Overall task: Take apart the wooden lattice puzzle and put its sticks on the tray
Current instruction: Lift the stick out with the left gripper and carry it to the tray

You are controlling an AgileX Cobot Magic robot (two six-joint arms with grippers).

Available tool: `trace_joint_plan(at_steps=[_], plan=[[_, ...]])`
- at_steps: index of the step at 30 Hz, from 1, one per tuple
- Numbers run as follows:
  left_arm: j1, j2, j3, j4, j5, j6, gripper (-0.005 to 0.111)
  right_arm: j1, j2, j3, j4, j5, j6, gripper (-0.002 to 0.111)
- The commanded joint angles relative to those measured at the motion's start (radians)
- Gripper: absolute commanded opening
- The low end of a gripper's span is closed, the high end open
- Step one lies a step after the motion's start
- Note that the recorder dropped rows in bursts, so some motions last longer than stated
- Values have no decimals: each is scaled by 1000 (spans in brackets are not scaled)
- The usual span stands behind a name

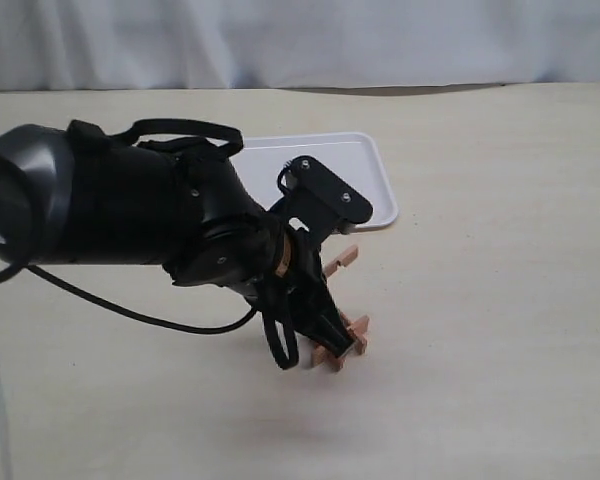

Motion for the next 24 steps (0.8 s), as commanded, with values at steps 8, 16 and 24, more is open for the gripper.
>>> trace_joint_plan(at_steps=[8, 16, 24], plan=[[162, -41, -7, 135, -213, -187, 0, 1, -4, 2, 4, -2, -7, 5], [414, 167, -127, 78, -427, -223, 0, 1, -4, 2, 4, -2, -7, 5], [407, 353, -298, 69, -286, -223, 0, 1, -4, 2, 4, -2, -7, 5]])
